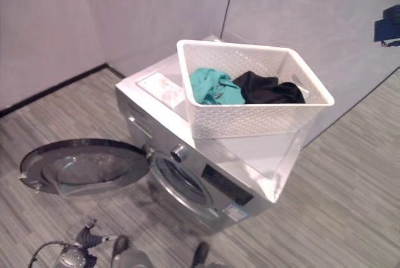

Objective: Grab the laundry basket,head to the washer,open it,put in the laundry and shut it.

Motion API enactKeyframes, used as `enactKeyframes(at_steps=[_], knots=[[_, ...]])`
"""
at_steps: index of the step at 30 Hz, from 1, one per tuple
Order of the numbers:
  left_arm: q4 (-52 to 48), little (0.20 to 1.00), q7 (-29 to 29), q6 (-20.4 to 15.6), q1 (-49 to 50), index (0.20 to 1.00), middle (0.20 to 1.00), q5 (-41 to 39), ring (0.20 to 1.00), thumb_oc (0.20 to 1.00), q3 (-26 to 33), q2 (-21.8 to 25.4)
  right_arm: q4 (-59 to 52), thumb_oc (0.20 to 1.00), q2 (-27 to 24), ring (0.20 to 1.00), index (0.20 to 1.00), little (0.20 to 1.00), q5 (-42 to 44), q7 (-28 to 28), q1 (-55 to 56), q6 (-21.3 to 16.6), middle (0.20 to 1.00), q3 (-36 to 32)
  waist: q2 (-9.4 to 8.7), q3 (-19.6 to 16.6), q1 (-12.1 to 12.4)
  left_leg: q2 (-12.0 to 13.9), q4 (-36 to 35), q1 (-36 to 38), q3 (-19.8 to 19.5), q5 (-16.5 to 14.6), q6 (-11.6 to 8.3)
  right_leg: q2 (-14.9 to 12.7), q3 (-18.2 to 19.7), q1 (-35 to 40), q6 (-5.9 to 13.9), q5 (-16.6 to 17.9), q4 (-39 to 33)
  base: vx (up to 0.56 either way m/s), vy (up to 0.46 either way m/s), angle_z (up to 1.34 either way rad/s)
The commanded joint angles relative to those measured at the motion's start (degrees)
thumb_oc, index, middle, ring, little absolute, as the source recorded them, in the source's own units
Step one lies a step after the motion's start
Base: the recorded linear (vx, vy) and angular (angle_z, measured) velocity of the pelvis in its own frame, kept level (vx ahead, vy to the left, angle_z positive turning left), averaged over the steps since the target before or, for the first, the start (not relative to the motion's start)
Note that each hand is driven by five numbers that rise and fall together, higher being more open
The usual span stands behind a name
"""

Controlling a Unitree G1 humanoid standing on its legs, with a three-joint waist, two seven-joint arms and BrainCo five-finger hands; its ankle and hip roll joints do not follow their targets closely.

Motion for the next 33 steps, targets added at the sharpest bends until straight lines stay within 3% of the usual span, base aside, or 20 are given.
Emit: enactKeyframes(at_steps=[1, 3, 6, 10, 11, 16, 23, 33], knots=[[0.5, 1.0, -0.9, -2.0, 1.5, 1.0, 1.0, -0.1, 1.0, 1.0, 0.5, 2.4, 1.9, 1.0, -3.8, 1.0, 1.0, 1.0, 4.6, 7.2, 3.3, 2.9, 1.0, 2.0, 0.87, -4.2, 0.5, -2.6, -1.3, 4.6, 3.8, 2.4, 3.04, -4.4, 2.3, 3.2, 7.41, -7.3, 3.8, 0.16, 0.202, -0.43], [0.4, 1.0, -3.5, -1.9, 2.5, 1.0, 1.0, 0.8, 1.0, 1.0, -0.8, 2.6, 3.8, 1.0, -7.8, 1.0, 1.0, 1.0, 5.9, 13.8, 1.8, 5.9, 1.0, 7.9, 0.69, -5.0, 0.8, -4.2, -3.3, 7.2, 5.4, 2.1, 3.03, -5.8, 2.1, 4.5, 8.09, -6.7, 3.2, 0.16, 0.226, -0.49], [0.6, 1.0, -4.1, -1.9, 2.7, 1.0, 1.0, 0.0, 1.0, 1.0, -1.0, 2.9, 7.4, 1.0, -9.6, 1.0, 1.0, 1.0, 6.0, 15.6, -2.1, 7.5, 1.0, 13.2, 0.61, -5.3, 0.9, -5.2, -4.7, 8.4, 6.2, 1.8, 3.3, -6.6, 2.5, 4.4, 8.69, -6.0, 3.0, 0.07, 0.164, -0.21], [0.6, 1.0, -5.6, -2.2, 3.8, 1.0, 1.0, -1.3, 1.0, 1.0, -1.2, 3.1, 14.1, 1.0, -11.8, 1.0, 1.0, 1.0, 2.4, 20.0, -10.8, 9.2, 1.0, 25.5, 0.47, -5.7, 0.7, -6.6, -5.0, 8.7, 7.4, 0.9, 3.85, -8.1, 2.8, 3.6, 9.73, -5.0, 3.0, 0.03, 0.124, -0.11], [1.0, 1.0, -6.1, -2.4, 3.9, 1.0, 1.0, -1.6, 1.0, 1.0, -2.1, 3.2, 19.4, 1.0, -10.8, 1.0, 1.0, 1.0, -0.4, 20.7, -15.8, 9.7, 1.0, 31.1, 0.21, -5.7, 1.0, -7.2, -5.0, 8.6, 7.4, 0.5, 4.19, -8.7, 2.6, 3.3, 10.25, -4.4, 2.6, 0.02, 0.086, -0.08], [2.6, 1.0, -6.9, -2.6, 3.4, 1.0, 1.0, -2.4, 1.0, 1.0, -4.2, 2.1, 33.0, 1.0, -4.8, 1.0, 1.0, 1.0, -4.2, 21.1, -28.3, 10.1, 1.0, 43.2, 0.47, -5.4, 1.3, -7.9, -5.0, 7.4, 7.1, 0.5, 4.51, -9.5, 2.0, 2.6, 10.88, -3.8, 2.3, 0.02, 0.046, -0.03], [4.9, 1.0, -7.5, -2.6, 2.0, 1.0, 1.0, -3.7, 1.0, 1.0, -6.5, 0.9, 44.2, 1.0, 2.1, 1.0, 1.0, 1.0, -7.2, 21.4, -33.1, 10.6, 1.0, 48.2, -0.06, -3.2, 2.5, -8.0, -5.0, 3.8, 5.6, 1.3, 4.71, -9.7, 0.4, 0.3, 11.26, -3.1, 1.9, -0.01, 0.001, 0.02], [10.8, 1.0, -7.7, -2.1, -0.1, 1.0, 1.0, -4.9, 1.0, 1.0, -7.1, -1.0, 38.4, 1.0, 2.3, 1.0, 1.0, 1.0, -7.0, 26.5, -30.2, 10.0, 1.0, 53.5, -1.71, -0.6, 3.2, -7.9, -5.0, 0.9, 4.1, 1.9, 4.61, -9.9, -1.7, -1.1, 11.45, -2.9, 2.2, 0.0, 0.001, 0.11]])
